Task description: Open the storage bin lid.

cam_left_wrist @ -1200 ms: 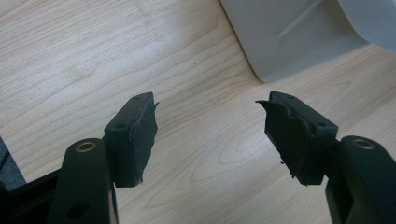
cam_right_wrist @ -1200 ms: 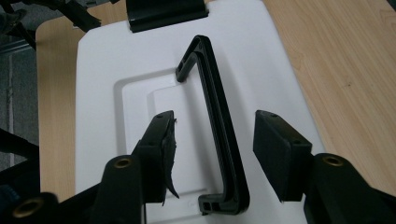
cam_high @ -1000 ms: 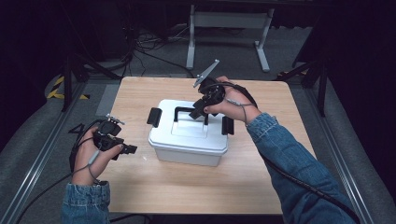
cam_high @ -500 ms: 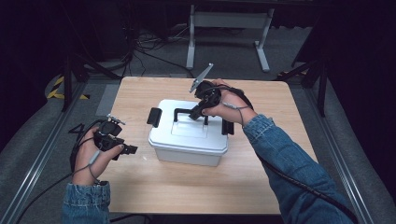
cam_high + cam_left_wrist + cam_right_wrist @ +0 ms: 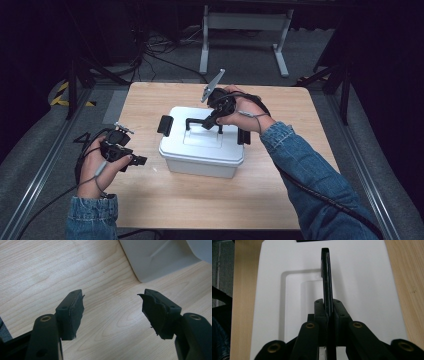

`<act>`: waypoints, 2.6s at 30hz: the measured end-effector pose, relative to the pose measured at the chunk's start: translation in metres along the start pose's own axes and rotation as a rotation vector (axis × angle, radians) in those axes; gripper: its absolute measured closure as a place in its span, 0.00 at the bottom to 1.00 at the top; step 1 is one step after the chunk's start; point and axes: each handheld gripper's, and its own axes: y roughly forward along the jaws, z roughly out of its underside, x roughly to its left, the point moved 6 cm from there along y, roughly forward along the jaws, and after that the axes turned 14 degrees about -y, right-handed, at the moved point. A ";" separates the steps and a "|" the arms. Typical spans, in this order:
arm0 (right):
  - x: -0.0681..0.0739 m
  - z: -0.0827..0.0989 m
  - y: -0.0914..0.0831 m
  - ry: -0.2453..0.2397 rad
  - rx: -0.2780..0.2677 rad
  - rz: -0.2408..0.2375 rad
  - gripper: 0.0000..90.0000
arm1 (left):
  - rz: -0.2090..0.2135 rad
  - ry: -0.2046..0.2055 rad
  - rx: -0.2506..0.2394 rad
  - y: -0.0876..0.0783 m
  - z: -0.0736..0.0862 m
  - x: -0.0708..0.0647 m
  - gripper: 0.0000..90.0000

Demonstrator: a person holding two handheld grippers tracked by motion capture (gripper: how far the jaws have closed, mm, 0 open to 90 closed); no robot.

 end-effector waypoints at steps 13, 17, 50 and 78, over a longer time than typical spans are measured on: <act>-0.002 -0.012 -0.021 0.006 -0.041 -0.007 0.94 | -0.001 0.004 0.002 0.000 0.000 0.001 0.38; -0.002 -0.015 -0.030 -0.004 -0.058 0.007 0.94 | 0.000 0.001 0.001 0.000 0.000 0.000 0.38; -0.004 0.056 -0.111 0.116 -0.093 0.121 0.94 | -0.002 -0.005 0.009 0.002 0.000 -0.001 0.38; -0.011 0.170 -0.169 0.357 -0.100 0.258 0.94 | 0.003 -0.012 0.020 0.004 0.001 0.000 0.38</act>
